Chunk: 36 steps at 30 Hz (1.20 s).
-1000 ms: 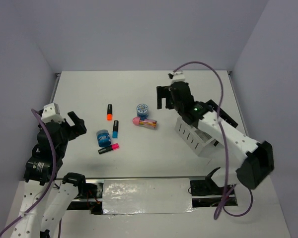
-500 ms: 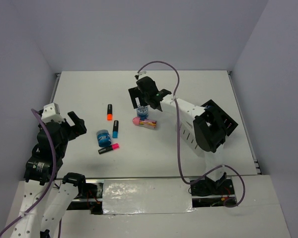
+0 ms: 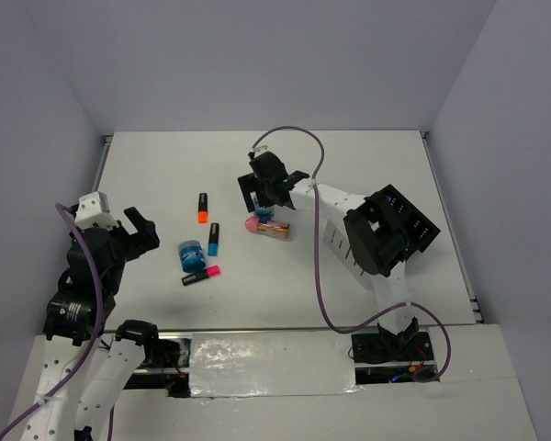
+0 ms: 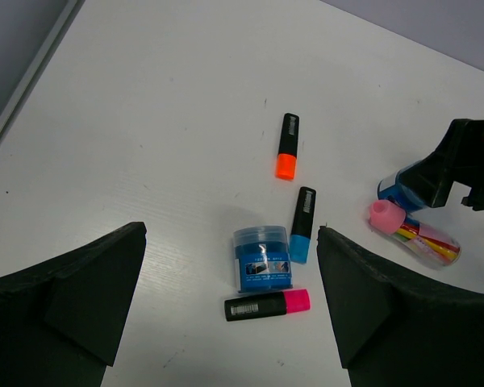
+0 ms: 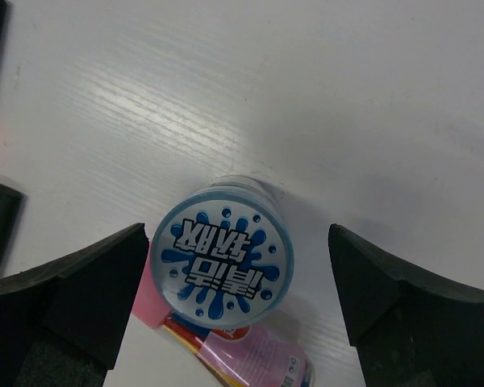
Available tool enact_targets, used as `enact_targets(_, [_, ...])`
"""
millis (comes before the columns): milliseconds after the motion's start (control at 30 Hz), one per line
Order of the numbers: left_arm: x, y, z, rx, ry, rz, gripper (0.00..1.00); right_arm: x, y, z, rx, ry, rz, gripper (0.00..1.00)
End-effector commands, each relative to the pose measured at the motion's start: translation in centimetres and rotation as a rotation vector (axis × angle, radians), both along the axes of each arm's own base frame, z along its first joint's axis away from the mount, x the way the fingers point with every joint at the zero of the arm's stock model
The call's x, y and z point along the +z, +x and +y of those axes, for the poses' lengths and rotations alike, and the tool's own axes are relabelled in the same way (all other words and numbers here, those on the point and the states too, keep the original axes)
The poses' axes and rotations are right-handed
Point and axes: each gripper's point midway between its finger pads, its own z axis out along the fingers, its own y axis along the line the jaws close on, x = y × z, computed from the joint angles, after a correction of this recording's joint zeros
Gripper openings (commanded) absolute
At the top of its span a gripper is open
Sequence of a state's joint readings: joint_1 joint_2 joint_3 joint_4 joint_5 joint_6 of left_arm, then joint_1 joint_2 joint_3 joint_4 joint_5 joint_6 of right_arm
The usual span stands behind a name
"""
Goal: Sort the stationery into containers
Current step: Pick up the stationery from the center of the board, then place the stationery in the storage box.
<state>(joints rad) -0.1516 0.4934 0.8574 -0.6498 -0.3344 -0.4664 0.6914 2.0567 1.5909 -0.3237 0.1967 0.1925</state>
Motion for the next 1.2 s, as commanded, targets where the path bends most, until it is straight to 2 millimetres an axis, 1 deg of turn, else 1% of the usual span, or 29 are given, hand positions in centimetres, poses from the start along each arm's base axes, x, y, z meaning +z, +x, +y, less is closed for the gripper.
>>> enact_targets(0, [1.3, 0.3, 0.0, -0.008, 0.009, -0.056, 0.99, -1.2, 0.1, 0.8, 0.013, -0.005, 0.027, 0.99])
enact_targets(67, [1.4, 0.3, 0.0, -0.009, 0.009, -0.057, 0.99, -1.4, 0.0, 0.9, 0.014, -0.008, 0.036, 0.98])
enact_targets(100, [1.5, 0.3, 0.0, -0.008, 0.009, -0.061, 0.99, -1.3, 0.0, 0.9, 0.012, -0.006, 0.036, 0.95])
enact_targets(133, [1.4, 0.3, 0.0, -0.008, 0.009, -0.059, 0.99, -1.0, 0.2, 1.0, 0.013, 0.001, 0.024, 0.9])
enact_targets(167, [1.4, 0.3, 0.0, -0.01, 0.01, -0.059, 0.99, -0.8, 0.1, 0.9, 0.009, 0.005, 0.02, 0.72])
enact_targets(200, [1.4, 0.3, 0.0, -0.009, 0.008, -0.059, 0.99, -0.3, 0.2, 0.8, 0.005, 0.006, 0.009, 0.63])
enact_targets(233, [1.4, 0.3, 0.0, -0.01, 0.01, -0.057, 0.99, 0.1, 0.3, 1.0, 0.007, 0.015, -0.005, 0.5])
enact_targets(300, [1.5, 0.3, 0.0, -0.01, 0.009, -0.062, 0.99, 1.3, 0.4, 0.7, 0.002, 0.025, -0.032, 0.44])
enact_targets(333, [1.6, 0.3, 0.0, -0.011, 0.008, -0.065, 0.99, 2.1, 0.6, 0.9, 0.003, 0.042, -0.056, 0.38])
enact_targets(467, [1.5, 0.3, 0.0, -0.013, 0.008, -0.062, 0.99, 5.3, 1.1, 0.7, -0.01, 0.071, -0.129, 0.29])
enact_targets(500, [1.5, 0.3, 0.0, -0.013, 0.008, -0.063, 0.99, 7.1, 1.3, 0.6, -0.013, 0.088, -0.158, 0.28])
enact_targets(567, [1.5, 0.2, 0.0, -0.013, 0.008, -0.065, 0.99, 9.0, 1.3, 0.0, -0.029, 0.085, -0.196, 0.25])
enact_targets(600, [1.5, 0.3, 0.0, -0.013, 0.009, -0.065, 0.99, 11.4, 1.2, -0.5, -0.033, 0.104, -0.235, 0.26])
enact_targets(667, [1.5, 0.2, -0.1, -0.014, 0.007, -0.068, 0.99, 13.7, 1.0, -1.4, -0.043, 0.106, -0.278, 0.26])
enact_targets(700, [1.6, 0.2, -0.1, -0.014, 0.007, -0.069, 0.99, 15.8, 0.7, -2.5, -0.061, 0.111, -0.306, 0.26])
enact_targets(733, [1.6, 0.2, 0.0, -0.015, 0.008, -0.069, 0.99, 16.7, 0.3, -2.8, -0.061, 0.115, -0.314, 0.26])
enact_targets(767, [1.6, 0.1, -0.1, -0.014, 0.006, -0.072, 0.99, 18.2, 0.3, -4.1, -0.079, 0.124, -0.334, 0.26])
enact_targets(833, [1.8, 0.0, 0.0, -0.014, 0.006, -0.078, 0.99, 18.9, -0.2, -5.9, -0.11, 0.104, -0.329, 0.26])
enact_targets(867, [1.8, 0.0, 0.0, -0.012, 0.004, -0.082, 0.99, 20.4, -0.7, -7.8, -0.16, 0.094, -0.353, 0.26])
enact_targets(933, [1.9, -0.1, 0.0, -0.012, 0.005, -0.086, 0.99, 21.3, -2.0, -10.9, -0.246, 0.062, -0.358, 0.26])
enact_targets(967, [2.0, -0.1, 0.0, -0.012, 0.003, -0.088, 0.99, 22.2, -3.4, -14.6, -0.337, 0.027, -0.368, 0.26])
enact_targets(1033, [1.9, -0.1, 0.0, -0.012, 0.004, -0.085, 0.99, 22.4, -4.9, -18.7, -0.453, 0.051, -0.349, 0.26])
enact_targets(1067, [1.8, -0.1, 0.0, -0.011, 0.005, -0.082, 0.99, 22.1, -6.3, -22.8, -0.539, 0.064, -0.344, 0.26])
enact_targets(1100, [1.8, -0.1, 0.1, -0.01, 0.007, -0.082, 0.99, 21.7, -7.2, -24.8, -0.584, 0.074, -0.34, 0.26])
enact_targets(1133, [1.9, -0.1, 0.1, -0.006, 0.004, -0.084, 0.99, 20.7, -9.4, -26.9, -0.635, 0.103, -0.343, 0.25])
enact_targets(1167, [1.9, -0.1, 0.0, -0.011, 0.004, -0.083, 0.99, 20.7, -10.0, -29.2, -0.699, 0.126, -0.37, 0.17])
